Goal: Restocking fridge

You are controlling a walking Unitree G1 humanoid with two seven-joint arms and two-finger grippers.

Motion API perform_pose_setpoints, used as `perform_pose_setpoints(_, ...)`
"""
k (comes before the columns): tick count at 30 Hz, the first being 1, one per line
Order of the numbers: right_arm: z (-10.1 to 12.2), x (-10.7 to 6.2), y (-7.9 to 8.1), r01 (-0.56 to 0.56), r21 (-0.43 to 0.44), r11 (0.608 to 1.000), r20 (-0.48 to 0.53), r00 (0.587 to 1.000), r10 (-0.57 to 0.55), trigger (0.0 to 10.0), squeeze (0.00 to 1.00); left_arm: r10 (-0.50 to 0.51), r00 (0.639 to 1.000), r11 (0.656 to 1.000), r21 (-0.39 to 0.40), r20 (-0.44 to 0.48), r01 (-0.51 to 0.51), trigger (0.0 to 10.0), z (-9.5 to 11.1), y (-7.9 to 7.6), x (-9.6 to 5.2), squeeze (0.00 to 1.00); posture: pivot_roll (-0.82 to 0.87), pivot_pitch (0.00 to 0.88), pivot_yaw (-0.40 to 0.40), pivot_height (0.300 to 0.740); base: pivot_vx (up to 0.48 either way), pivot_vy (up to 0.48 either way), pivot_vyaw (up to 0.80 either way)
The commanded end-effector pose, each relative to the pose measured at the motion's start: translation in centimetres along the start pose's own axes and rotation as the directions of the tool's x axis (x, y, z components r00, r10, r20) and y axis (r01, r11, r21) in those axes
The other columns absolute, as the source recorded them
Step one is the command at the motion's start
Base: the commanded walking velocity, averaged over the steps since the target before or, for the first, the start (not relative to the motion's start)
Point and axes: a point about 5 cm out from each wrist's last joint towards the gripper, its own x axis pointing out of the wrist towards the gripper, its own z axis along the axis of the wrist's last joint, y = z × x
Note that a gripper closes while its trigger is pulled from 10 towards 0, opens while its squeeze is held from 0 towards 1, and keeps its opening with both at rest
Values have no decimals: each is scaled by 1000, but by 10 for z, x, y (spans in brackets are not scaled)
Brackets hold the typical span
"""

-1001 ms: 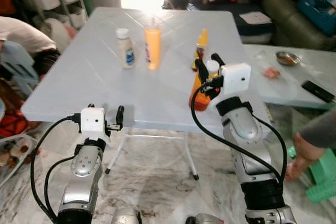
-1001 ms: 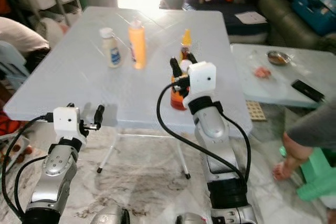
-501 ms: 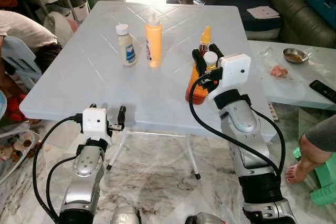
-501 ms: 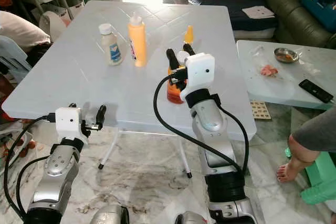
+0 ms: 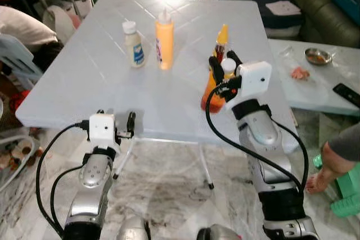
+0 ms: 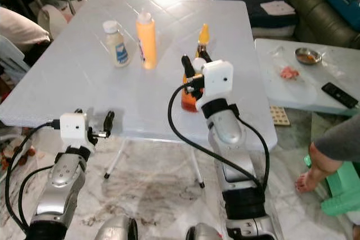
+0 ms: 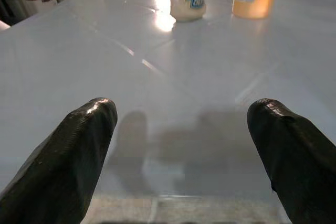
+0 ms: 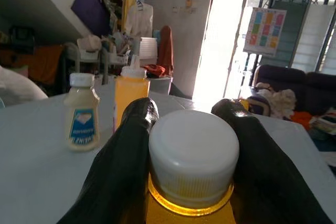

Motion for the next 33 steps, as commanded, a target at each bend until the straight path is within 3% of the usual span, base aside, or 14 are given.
perform_pose_setpoints(1, 3, 1, 1, -10, -8, 1000, 9, 1000, 10, 10000, 0, 5, 1000, 1000, 6, -5, -5, 10000, -2, 0, 0, 0, 13, 0, -11, 740, -281, 0, 0)
perform_pose_setpoints(14, 2, 1, 2, -24, -12, 1000, 7, 1000, 24, 10000, 0, 9, 1000, 1000, 5, -5, -9, 10000, -3, 0, 0, 0, 13, 0, -17, 740, -192, 0, 0)
perform_pose_setpoints(20, -9, -7, -3, -25, -59, 998, -37, 999, 23, 10000, 0, 47, 998, 999, 10, -29, -47, 10000, -8, 9, -2, 0, 15, 0, -8, 740, 0, 0, 664)
perform_pose_setpoints(27, -15, -12, -7, -6, -34, 999, -72, 997, 3, 10000, 0, 153, 984, 988, 10, -87, -153, 10000, -19, 24, -7, 0, 5, 1, -9, 740, 0, 0, 800)
perform_pose_setpoints(33, -22, -19, -9, -15, -39, 999, -102, 995, 11, 10000, 0, 170, 982, 985, 45, -86, -167, 10000, -24, 24, -12, 0, 21, 0, -12, 740, 0, 0, 800)
